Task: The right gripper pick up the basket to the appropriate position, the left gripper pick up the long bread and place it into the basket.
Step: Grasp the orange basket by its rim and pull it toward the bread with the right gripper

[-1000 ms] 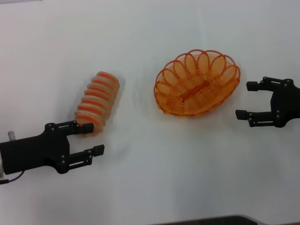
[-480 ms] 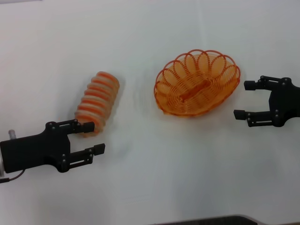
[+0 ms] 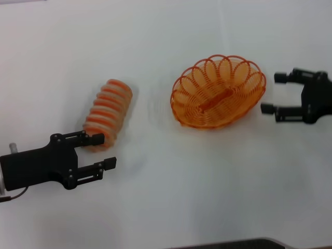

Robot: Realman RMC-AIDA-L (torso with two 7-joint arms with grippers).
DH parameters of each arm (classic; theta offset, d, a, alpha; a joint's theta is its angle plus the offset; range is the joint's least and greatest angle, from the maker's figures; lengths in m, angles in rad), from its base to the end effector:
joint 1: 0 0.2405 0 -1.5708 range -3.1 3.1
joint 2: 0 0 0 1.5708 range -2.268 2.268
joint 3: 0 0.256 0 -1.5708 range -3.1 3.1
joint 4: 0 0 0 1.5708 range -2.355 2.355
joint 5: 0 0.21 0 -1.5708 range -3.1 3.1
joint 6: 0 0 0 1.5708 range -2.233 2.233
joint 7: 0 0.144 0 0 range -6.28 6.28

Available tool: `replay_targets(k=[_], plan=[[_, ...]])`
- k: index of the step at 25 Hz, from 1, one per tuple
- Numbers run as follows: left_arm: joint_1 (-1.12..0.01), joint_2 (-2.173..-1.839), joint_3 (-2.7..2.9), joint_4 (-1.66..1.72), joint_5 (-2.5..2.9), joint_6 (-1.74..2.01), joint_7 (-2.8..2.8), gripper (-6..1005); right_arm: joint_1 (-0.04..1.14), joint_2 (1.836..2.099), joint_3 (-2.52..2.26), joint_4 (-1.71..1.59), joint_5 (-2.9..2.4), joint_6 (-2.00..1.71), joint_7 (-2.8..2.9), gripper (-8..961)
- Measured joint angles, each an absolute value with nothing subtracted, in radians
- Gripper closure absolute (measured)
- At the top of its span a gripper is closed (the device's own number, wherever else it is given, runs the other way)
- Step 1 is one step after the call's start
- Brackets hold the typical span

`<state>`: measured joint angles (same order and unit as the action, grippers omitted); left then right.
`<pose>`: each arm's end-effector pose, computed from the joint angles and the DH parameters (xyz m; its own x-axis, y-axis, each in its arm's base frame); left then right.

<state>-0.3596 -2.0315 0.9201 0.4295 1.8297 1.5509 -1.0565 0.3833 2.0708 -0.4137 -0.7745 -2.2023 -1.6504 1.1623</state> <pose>-0.3125 0.2544 -0.0355 0.8099 0.3203 0.4914 0.4142 -0.9054 -0.0926 0.3318 0.2821 0.0433 0.8634 -0.2768 -0.4218 -0.4365 -0.8290 -0.3496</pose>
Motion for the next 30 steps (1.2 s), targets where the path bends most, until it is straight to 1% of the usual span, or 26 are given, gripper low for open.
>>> replay_targets(k=[4,10,14,19,21,25,30], plan=[[-0.361,-2.037,0.903,0.428,1.829,1.554,-1.057,357,0.387,2.065,-0.394,-0.777,-2.112,-1.646,1.232,40],[-0.361,-2.044,0.845,0.430,1.827,1.575,-1.057,356,0.429,2.034,-0.379,-0.778,-2.034,-1.573,1.478,41],[-0.360,-2.051,0.810,0.429,1.827,1.587,-1.057,356,0.469,2.006,-0.404,-0.778,-2.047,-1.498,1.686,44],[-0.362,-2.058,0.801,0.431,1.827,1.589,-1.057,356,0.537,1.964,-0.427,-0.778,-2.133,-1.487,1.906,47],[-0.365,-2.060,0.801,0.431,1.827,1.589,-1.057,356,0.567,1.953,-0.427,-0.778,-2.194,-1.490,1.979,48],[-0.365,-2.064,0.801,0.433,1.827,1.590,-1.057,356,0.623,1.944,-0.430,-0.789,-2.323,-1.486,2.079,49],[-0.365,-2.065,0.801,0.434,1.827,1.591,-1.057,356,0.673,1.949,-0.454,-0.803,-2.446,-1.469,2.132,51]])
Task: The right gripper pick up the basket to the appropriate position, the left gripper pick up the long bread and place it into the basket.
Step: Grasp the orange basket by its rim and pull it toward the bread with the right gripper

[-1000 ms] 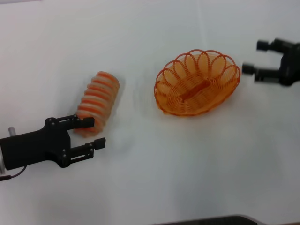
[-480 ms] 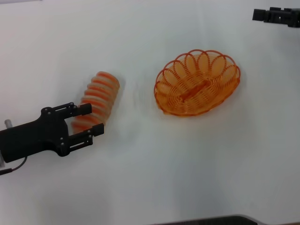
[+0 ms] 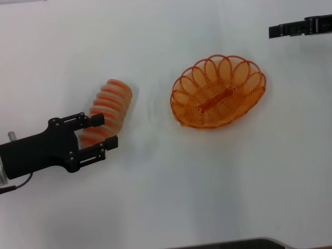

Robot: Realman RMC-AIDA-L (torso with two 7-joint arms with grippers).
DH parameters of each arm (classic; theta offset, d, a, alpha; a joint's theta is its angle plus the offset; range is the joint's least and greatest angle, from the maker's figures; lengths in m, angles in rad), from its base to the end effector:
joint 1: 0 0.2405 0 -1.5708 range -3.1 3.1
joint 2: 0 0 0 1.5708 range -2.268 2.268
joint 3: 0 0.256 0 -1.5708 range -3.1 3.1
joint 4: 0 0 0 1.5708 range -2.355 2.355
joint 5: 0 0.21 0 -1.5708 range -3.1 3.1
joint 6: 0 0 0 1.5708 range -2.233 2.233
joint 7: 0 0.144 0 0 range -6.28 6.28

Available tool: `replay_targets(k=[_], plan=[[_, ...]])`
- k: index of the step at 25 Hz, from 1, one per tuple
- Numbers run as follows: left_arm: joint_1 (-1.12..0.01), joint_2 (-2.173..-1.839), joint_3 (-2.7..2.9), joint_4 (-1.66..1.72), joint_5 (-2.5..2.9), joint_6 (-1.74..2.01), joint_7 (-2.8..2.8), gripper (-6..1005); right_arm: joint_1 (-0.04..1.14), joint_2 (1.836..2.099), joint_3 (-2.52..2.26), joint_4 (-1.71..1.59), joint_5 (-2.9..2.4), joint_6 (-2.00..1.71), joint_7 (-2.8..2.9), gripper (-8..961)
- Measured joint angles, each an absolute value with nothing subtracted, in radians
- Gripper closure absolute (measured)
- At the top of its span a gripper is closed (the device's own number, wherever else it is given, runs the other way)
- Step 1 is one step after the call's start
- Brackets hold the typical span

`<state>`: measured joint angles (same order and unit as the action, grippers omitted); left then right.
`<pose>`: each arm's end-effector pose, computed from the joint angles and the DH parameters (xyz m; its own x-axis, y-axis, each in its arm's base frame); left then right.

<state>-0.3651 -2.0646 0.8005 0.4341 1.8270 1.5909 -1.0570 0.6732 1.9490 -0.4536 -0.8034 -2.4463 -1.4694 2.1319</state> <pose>-0.3017 0.2606 -0.0321 0.7494 0.3012 0.5896 0.4480 -0.8864 -0.1166 0.2926 0.3866 0.0930 0.4719 -0.7722 -0.4255 -0.8814 -0.4028 -0.2466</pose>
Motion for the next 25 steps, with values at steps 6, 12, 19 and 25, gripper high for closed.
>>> replay_targets(k=[6,12,19,25], plan=[[-0.365,-2.066,0.801,0.434,1.833,1.591,-1.057,356,0.712,1.955,-0.522,-0.814,-2.511,-1.445,2.193,54],[-0.365,-2.068,0.802,0.434,1.835,1.591,-1.054,356,0.735,1.967,-0.599,-0.808,-2.541,-1.412,2.237,57],[-0.366,-2.068,0.809,0.435,1.836,1.591,-1.052,356,0.748,1.977,-0.636,-0.788,-2.545,-1.407,2.255,61],[-0.367,-2.069,0.810,0.441,1.836,1.594,-1.050,356,0.749,1.980,-0.672,-0.732,-2.546,-1.378,2.256,64]])
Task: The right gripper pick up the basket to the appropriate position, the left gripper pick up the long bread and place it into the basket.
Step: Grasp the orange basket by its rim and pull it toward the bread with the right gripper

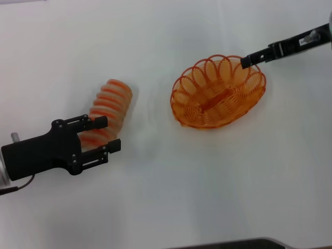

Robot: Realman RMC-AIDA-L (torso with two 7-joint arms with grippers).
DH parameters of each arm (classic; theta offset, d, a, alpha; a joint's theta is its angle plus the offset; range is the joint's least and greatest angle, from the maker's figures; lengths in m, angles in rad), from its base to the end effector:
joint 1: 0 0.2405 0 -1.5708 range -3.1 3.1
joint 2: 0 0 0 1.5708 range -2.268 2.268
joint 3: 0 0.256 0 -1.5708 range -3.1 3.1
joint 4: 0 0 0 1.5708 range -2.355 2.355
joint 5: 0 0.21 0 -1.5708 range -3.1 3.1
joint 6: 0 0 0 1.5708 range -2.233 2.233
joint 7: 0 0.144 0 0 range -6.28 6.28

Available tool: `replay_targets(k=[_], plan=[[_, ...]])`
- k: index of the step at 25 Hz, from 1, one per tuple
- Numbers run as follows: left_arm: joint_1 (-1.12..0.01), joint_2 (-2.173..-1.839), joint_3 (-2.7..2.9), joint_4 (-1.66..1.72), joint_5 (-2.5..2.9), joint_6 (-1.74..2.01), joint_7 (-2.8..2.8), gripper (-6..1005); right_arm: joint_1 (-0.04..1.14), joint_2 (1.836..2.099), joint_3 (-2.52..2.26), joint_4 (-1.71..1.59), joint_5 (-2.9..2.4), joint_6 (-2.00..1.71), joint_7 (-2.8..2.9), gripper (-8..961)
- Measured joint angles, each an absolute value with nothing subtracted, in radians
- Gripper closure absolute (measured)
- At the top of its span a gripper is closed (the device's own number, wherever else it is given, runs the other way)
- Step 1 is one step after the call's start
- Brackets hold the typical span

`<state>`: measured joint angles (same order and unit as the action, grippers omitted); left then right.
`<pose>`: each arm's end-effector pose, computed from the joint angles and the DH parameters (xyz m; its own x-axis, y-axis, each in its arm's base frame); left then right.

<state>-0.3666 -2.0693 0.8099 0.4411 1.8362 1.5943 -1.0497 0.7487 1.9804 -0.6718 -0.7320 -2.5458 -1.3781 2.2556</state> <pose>-0.2997 0.2596 -0.0346 0.7600 0.2923 0.5805 0.4294 -0.8963 -0.1109 0.2726 0.3990 0.0433 0.4981 -0.8401 -0.2148 -0.8522 -0.4285 -0.3002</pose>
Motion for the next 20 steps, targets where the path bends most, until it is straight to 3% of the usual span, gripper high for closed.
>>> replay_targets(k=[16,20], plan=[[-0.373,-2.073,0.812,0.443,1.836,1.597,-1.048,356,0.749,1.985,-0.719,-0.686,-2.546,-1.337,2.257,74],[-0.374,-2.074,0.812,0.443,1.836,1.593,-1.048,356,0.749,1.987,-0.732,-0.676,-2.547,-1.323,2.257,188]])
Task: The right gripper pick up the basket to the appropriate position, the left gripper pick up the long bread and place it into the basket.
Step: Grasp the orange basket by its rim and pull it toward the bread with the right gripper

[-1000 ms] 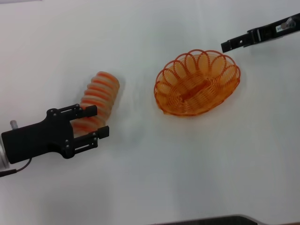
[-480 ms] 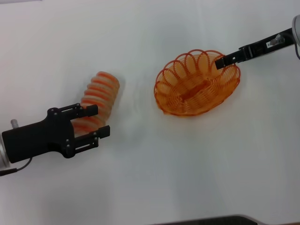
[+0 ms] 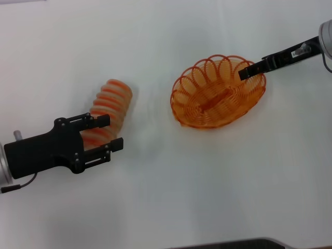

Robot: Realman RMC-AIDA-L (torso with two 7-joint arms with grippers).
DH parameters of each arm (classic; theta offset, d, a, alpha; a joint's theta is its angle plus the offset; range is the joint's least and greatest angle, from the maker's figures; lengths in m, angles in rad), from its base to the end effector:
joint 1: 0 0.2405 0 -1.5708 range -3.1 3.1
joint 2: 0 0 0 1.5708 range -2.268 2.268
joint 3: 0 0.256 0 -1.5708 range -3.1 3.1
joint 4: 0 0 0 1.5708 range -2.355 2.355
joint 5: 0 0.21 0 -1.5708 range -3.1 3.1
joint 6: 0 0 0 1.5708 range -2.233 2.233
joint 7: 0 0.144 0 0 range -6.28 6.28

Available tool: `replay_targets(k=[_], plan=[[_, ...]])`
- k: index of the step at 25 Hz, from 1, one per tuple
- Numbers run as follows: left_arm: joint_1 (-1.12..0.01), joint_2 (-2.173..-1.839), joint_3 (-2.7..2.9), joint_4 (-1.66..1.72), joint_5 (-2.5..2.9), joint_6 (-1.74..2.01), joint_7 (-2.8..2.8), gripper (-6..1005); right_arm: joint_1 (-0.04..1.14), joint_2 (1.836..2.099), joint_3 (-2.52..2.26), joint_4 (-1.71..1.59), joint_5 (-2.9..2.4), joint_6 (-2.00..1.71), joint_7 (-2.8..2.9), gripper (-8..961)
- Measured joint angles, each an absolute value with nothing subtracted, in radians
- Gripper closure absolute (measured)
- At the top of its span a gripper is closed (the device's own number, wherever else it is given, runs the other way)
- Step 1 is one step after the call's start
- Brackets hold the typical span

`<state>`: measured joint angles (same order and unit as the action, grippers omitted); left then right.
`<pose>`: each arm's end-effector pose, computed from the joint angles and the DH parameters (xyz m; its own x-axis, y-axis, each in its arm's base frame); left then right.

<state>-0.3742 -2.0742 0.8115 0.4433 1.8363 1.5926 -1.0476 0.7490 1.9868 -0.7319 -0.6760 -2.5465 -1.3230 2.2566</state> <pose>-0.2965 0.2617 -0.0363 0.7625 0.2844 0.5812 0.4201 -0.9008 -0.1104 0.2782 0.3959 0.0257 0.4982 -0.8502 -0.1701 -0.8453 -0.4326 -0.3135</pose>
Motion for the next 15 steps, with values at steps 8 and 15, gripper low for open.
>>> replay_targets(k=[8,15], plan=[[-0.376,-2.074,0.811,0.443,1.837,1.590,-1.047,356,0.755,1.994,-0.767,-0.670,-2.546,-1.300,2.257,384],[-0.376,-2.074,0.811,0.443,1.838,1.588,-1.045,356,0.762,1.996,-0.823,-0.659,-2.546,-1.282,2.276,526]])
